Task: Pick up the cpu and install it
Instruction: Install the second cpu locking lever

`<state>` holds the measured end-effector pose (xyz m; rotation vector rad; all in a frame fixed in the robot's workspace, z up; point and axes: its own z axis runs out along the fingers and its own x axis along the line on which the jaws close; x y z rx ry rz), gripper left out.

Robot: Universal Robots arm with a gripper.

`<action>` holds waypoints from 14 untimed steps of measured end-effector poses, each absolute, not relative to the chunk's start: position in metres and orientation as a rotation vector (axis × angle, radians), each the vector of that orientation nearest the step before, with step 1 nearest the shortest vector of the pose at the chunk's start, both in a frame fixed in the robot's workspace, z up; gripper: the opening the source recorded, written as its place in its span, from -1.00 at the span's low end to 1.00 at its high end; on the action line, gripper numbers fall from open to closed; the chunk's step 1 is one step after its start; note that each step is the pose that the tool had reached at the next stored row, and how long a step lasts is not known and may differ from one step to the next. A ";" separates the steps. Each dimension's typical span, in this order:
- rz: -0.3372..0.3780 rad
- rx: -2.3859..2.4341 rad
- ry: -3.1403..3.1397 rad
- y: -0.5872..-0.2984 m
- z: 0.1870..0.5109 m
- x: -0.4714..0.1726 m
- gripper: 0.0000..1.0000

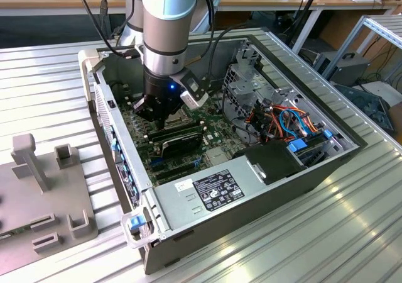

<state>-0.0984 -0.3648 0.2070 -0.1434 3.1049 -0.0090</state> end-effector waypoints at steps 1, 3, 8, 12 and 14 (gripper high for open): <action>-0.009 -0.143 3.105 -0.365 0.207 -0.098 -0.79; -0.009 -0.143 3.105 -0.365 0.207 -0.098 -0.79; -0.008 -0.143 3.105 -0.364 0.205 -0.099 -0.79; -0.008 -0.143 3.104 -0.364 0.202 -0.099 -0.79; -0.008 -0.144 3.104 -0.364 0.202 -0.099 -0.79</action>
